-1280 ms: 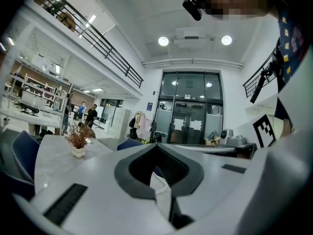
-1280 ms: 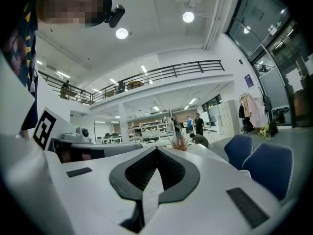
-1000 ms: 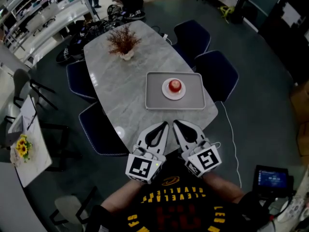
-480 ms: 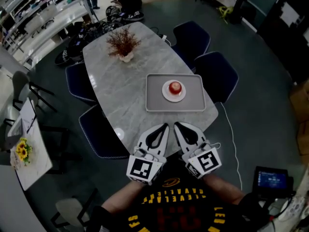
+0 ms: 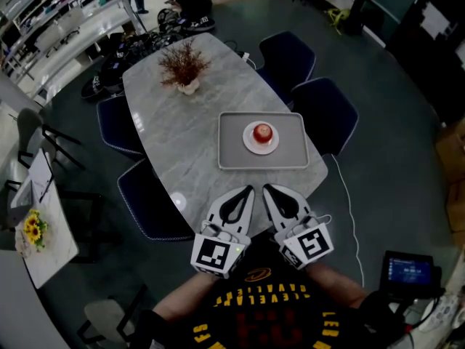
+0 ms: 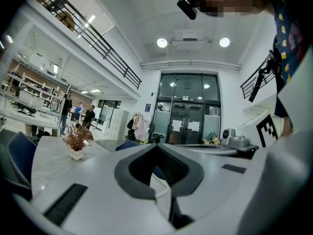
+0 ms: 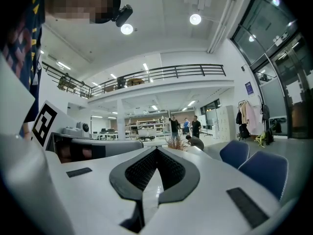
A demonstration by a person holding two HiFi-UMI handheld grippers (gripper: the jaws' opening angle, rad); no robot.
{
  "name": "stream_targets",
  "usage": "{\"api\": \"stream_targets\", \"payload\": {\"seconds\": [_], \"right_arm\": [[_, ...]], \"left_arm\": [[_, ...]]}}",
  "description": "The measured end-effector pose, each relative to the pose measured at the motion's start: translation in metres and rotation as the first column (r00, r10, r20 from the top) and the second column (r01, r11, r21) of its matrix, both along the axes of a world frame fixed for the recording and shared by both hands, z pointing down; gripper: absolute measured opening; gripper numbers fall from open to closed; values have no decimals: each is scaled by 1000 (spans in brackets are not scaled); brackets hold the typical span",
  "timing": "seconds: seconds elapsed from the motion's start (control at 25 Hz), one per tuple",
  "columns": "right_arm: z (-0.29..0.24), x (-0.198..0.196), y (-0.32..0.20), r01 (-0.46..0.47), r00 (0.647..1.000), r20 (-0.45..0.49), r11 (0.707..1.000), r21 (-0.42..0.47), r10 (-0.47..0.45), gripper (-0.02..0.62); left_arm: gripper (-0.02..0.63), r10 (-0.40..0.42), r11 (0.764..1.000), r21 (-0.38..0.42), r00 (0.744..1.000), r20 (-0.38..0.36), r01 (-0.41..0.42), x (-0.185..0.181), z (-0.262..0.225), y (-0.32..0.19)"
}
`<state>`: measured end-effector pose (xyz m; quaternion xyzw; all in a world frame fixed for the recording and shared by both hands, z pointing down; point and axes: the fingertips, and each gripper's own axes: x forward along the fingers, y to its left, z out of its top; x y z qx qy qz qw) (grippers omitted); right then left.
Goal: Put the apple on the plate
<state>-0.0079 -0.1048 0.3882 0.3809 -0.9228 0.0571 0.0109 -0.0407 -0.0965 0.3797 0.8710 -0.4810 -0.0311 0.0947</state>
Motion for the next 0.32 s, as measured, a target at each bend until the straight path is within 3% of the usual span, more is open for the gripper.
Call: {"api": "stream_targets", "payload": {"seconds": [0.32], "right_arm": [[0,-2,-1,-2,1000,-8,1000,-2,2,6]], "left_arm": [[2,-9,1000,8,1000,-13,9,-4,1,-3]]}}
